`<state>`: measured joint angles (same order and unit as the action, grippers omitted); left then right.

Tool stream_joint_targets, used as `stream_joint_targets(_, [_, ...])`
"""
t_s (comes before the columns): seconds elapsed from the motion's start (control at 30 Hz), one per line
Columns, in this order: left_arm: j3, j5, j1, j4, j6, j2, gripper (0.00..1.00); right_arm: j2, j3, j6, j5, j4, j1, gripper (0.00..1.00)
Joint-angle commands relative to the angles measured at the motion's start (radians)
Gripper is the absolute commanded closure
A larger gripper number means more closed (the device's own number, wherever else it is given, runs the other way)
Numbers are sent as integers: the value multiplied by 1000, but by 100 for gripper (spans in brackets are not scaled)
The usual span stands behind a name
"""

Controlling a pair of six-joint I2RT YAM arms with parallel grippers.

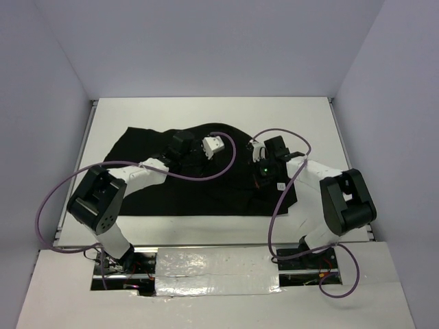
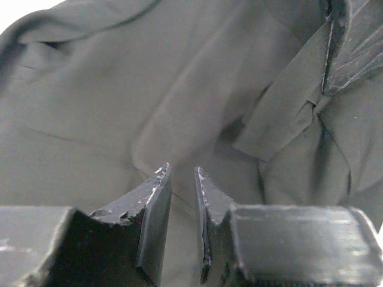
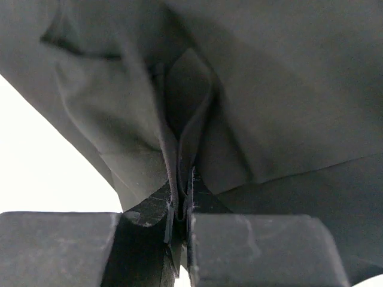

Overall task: Fold and stack the long sleeve shirts
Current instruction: Fold the shirt

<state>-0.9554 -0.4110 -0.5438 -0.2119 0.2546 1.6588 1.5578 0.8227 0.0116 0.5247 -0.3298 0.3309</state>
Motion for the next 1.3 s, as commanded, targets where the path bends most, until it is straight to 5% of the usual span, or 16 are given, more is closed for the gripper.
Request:
stream_joint_targets(0.0, [-52, 46, 1, -90, -3, 15, 66, 13, 72, -7, -29, -2, -20, 94])
stream_joint_targets(0.23, [-13, 66, 4, -126, 28, -7, 61, -48, -19, 15, 102, 233, -20, 93])
stream_joint_targets(0.53, [24, 72, 18, -139, 34, -40, 58, 99, 76, -123, 22, 184, -50, 87])
stream_joint_targets(0.7, [53, 75, 22, -139, 35, -71, 55, 91, 76, -246, -150, 144, -142, 55])
stream_joint_targets(0.83, [84, 57, 22, -158, 44, -94, 50, 27, 72, -251, -196, 186, -145, 43])
stream_joint_targets(1.1, [138, -9, -8, -107, 75, -132, 47, -102, 59, -84, -282, 241, 20, 42])
stream_joint_targets(1.27, [185, -22, -47, -89, -21, -131, 43, 36, 118, -263, -302, 207, 76, 46])
